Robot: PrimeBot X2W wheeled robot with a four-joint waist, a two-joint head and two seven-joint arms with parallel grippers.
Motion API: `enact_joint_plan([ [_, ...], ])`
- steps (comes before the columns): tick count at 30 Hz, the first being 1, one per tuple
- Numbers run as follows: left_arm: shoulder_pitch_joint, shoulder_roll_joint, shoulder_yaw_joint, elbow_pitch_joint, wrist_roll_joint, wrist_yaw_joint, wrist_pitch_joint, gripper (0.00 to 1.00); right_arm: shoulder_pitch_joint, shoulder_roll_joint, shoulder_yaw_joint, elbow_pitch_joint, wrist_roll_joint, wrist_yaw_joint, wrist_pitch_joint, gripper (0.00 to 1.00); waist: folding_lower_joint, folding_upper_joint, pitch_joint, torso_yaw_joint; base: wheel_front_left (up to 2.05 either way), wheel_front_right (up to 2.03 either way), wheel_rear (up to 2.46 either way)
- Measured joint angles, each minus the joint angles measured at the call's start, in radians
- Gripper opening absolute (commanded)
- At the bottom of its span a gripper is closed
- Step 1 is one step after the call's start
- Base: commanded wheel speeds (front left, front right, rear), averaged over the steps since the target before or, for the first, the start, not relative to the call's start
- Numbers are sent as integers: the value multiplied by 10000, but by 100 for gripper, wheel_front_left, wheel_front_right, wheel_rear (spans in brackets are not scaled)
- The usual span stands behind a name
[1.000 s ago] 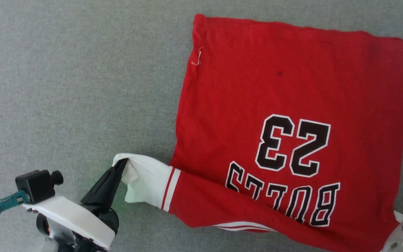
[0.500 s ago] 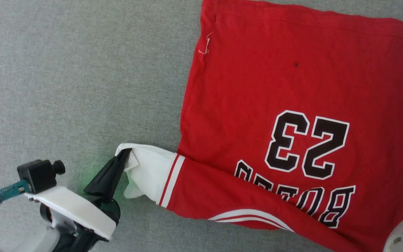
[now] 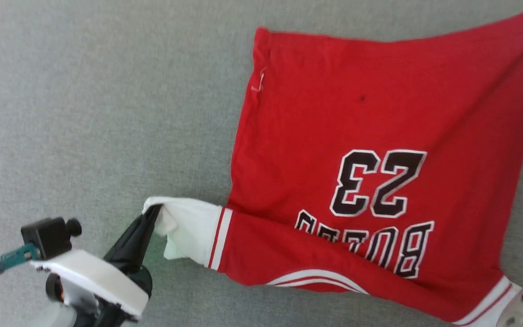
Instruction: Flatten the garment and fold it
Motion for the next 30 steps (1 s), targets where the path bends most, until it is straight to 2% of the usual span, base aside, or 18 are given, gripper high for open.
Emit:
enact_joint_plan([
  [4,438,115,2,-153,-2,307,-2,0,732,-2,67,-882,669,-2,-196,0,-1,0,-613,-165,0,0,0],
  [9,1005,238,40,-479,-10,694,-79,0,2274,-2,-247,-2686,1611,-2,174,0,-2,0,-1364,-428,0,0,0],
  [14,1437,305,67,-800,-35,861,-161,0,4222,0,-1156,-4190,2669,-2,535,0,-3,0,-1862,-788,0,0,0],
  [19,1526,393,82,-986,-44,911,-161,0,6407,-21,-2464,-4976,3944,-2,614,0,-3,0,-2125,-1028,0,0,0],
  [24,1733,476,117,-1051,-88,913,-176,0,8861,-19,-2869,-4752,5074,-2,360,0,-1,0,-2114,-1099,0,0,0],
  [27,1820,510,128,-1062,-109,915,-180,0,9907,-21,-2360,-3992,4934,-2,-688,0,-1,0,-2130,-1155,0,0,0],
  [30,1861,506,92,-1074,-107,989,-176,0,10176,-19,-1530,-2610,4571,-2,-2044,0,-1,0,-2194,-1213,0,0,0],
])
